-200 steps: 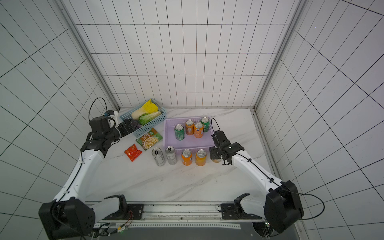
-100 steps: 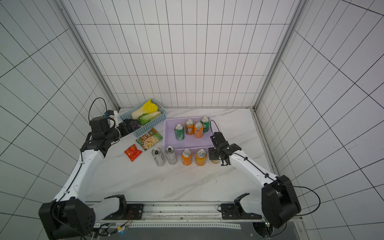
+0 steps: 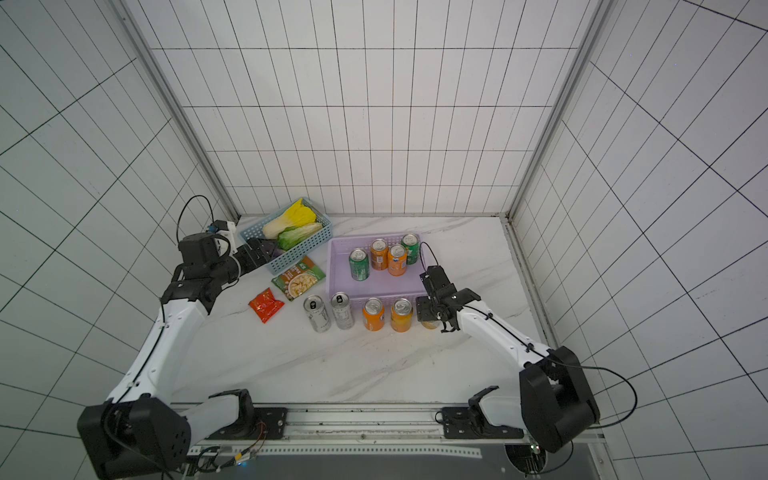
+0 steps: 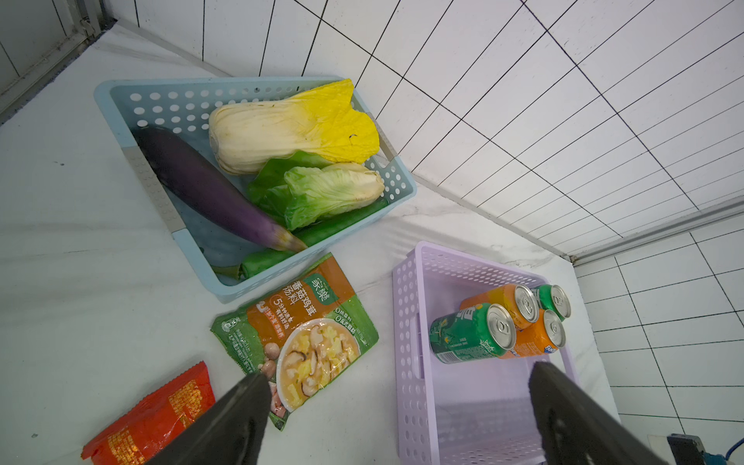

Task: Take out the drinks from the basket
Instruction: Place the drink at the center of the board, then pick up the drink from the basket.

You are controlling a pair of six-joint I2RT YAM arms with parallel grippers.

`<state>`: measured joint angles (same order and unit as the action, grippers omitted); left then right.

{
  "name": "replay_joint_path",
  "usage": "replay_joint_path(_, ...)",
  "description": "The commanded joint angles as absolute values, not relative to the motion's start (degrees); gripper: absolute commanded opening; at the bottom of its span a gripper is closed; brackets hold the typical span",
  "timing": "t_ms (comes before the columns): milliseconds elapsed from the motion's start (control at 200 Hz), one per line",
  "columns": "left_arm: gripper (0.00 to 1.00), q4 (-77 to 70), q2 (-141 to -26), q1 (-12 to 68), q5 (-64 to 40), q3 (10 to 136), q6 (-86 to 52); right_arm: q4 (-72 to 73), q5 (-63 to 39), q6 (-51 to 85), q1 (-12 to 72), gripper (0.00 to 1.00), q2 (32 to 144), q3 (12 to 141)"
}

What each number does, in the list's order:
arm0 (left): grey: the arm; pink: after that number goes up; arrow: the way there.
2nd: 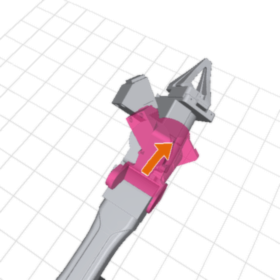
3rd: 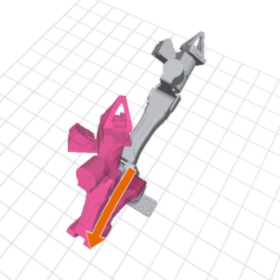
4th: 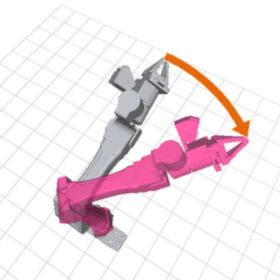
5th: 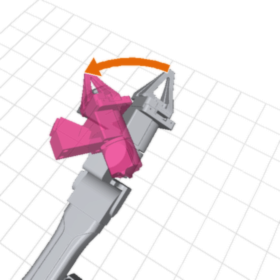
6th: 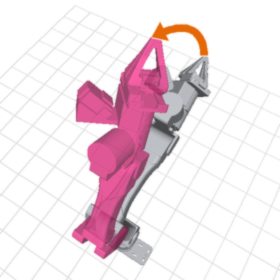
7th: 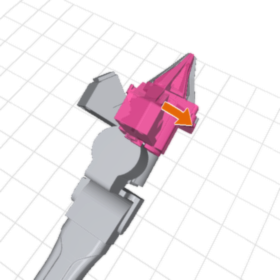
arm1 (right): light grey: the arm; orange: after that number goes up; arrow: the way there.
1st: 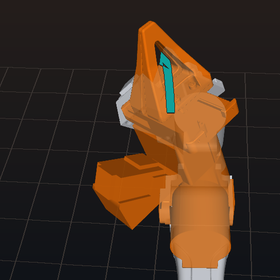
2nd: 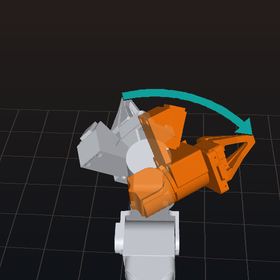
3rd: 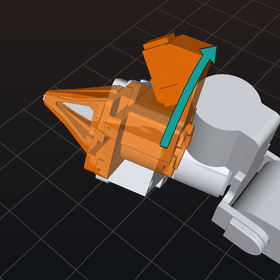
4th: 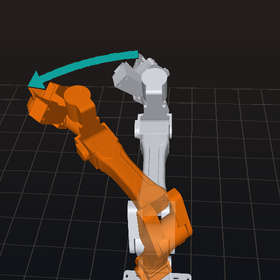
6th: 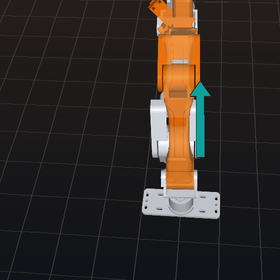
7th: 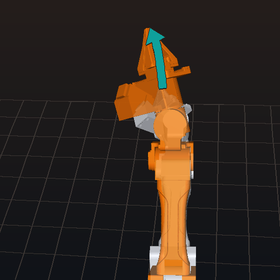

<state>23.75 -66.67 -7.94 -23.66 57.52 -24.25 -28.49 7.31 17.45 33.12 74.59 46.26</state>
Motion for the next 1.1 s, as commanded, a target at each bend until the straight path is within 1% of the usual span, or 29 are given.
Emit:
replay_joint_path(0,0.98,22.07,-67.01,-8.21,-23.97,57.57,-24.18,-26.76,7.99,18.04,33.66,0.76,73.8,45.48)
replay_joint_path(415,0.98,22.13,-67.05,-8.26,-23.8,57.57,-24.17,-29.82,8.27,16.66,33.49,0.88,70.37,47.86)
replay_joint_path(650,0.98,22.1,-67.13,-8.28,-23.76,57.57,-24.08,-32.12,5.74,15.92,32.17,0.94,68.14,50.78)
replay_joint_path(825,0.98,22.2,-67.32,-8.32,-23.73,57.63,-24.08,-33.25,4.63,15.0,30.58,1.0,66.56,52.94)
replay_joint_path(930,0.98,22.15,-67.41,-8.33,-23.78,57.57,-24.08,-33.57,2.6,14.42,28.57,0.99,65.71,54.28)
replay_joint_path(1094,0.98,22.16,-67.62,-8.33,-24.01,57.57,-24.08,-33.57,-0.8,12.61,23.24,1.0,65.63,56.58)
